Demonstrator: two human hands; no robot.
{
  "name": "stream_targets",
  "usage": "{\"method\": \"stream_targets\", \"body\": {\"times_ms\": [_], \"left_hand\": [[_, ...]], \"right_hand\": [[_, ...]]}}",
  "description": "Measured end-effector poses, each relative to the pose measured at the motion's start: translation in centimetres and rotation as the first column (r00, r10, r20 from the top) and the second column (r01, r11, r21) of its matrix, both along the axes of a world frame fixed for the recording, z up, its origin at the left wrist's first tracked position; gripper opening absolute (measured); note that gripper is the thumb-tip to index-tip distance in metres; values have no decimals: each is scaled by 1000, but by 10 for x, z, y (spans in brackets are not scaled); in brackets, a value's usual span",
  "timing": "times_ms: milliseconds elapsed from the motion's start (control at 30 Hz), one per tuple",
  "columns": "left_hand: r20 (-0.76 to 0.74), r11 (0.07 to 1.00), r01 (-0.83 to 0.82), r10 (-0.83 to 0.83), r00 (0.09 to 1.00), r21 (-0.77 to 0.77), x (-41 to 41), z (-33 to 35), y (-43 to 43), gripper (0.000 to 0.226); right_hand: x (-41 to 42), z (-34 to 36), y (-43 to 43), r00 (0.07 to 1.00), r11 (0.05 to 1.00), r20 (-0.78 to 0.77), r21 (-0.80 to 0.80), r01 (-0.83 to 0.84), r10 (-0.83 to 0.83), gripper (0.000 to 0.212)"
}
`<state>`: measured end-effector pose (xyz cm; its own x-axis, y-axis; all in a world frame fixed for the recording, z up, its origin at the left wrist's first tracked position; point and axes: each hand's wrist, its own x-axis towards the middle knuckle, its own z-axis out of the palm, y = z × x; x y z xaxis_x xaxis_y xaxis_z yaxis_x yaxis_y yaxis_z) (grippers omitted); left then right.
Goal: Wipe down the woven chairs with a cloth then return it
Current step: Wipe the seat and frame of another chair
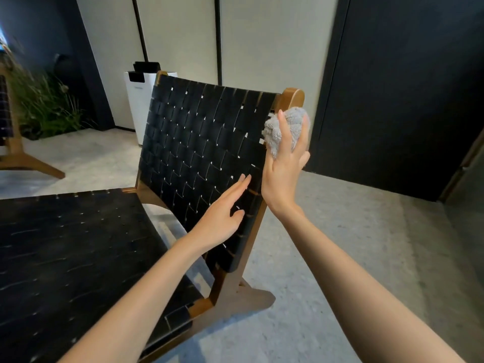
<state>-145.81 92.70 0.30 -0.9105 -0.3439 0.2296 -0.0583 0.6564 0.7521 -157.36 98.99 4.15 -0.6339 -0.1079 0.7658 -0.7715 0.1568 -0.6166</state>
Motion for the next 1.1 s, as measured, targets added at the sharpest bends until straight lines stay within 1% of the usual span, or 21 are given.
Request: {"method": "stream_targets", "body": {"times_ms": [100, 200, 333, 400, 500, 567, 633, 700, 767, 800, 833, 933, 967, 1000, 1033, 1100], "left_hand": [[37, 998, -37, 39, 999, -52, 19, -24, -5, 66], [106, 996, -54, 62, 992, -71, 49, -57, -11, 63], [260, 991, -86, 112, 959, -106, 93, -95, -19, 57], [366, 979, -104, 162, 916, -174, 112, -110, -20, 54], [510, 944, -103, 259, 820, -315, 132, -121, -17, 51], [578, 930, -92, 296, 760, -356, 143, -130, -19, 52], [632, 926, -81, 314, 709, -369, 154, -139, -21, 54], [674, 906, -33, 338, 657, -421, 165, -151, -24, 63], [660, 866, 22, 364, 657, -500, 170, -159, -25, 77], [652, 853, 33, 372, 661, -520, 171, -162, -25, 76], [644, 847, 33, 377, 665, -530, 171, -163, -26, 71], [622, 826, 30, 400, 673, -563, 170, -166, -24, 63], [613, 813, 29, 414, 673, -581, 170, -168, -24, 63], [605, 806, 25, 424, 674, -592, 170, -170, -24, 62], [600, 802, 22, 428, 676, -596, 169, -171, -24, 62], [601, 802, 25, 426, 676, -596, 168, -172, -25, 62]], "right_hand": [[4, -23, 1, 1000, 1000, 3, 20, -11, 11, 72], [16, -54, 1, 999, 998, 37, 43, -35, 34, 72], [44, -113, 9, 990, 985, 100, 130, -117, 104, 69], [61, -145, 13, 977, 967, 143, 177, -184, 159, 68], [84, -186, 16, 952, 935, 230, 244, -256, 201, 71], [98, -206, 18, 936, 916, 273, 272, -295, 220, 70], [108, -223, 19, 933, 904, 268, 287, -316, 241, 72], [118, -242, 19, 923, 897, 294, 292, -333, 247, 72], [128, -263, 22, 875, 890, 429, 274, -365, 227, 65], [134, -274, 26, 821, 874, 514, 247, -419, 249, 62], [140, -283, 34, 790, 848, 542, 242, -471, 285, 60], [146, -290, 53, 780, 792, 508, 272, -547, 364, 46], [146, -282, 56, 809, 789, 452, 303, -535, 375, 46], [144, -271, 56, 836, 794, 383, 318, -518, 392, 51], [141, -259, 55, 879, 806, 281, 360, -469, 386, 59], [130, -238, 43, 940, 817, 119, 468, -337, 320, 72]]}}
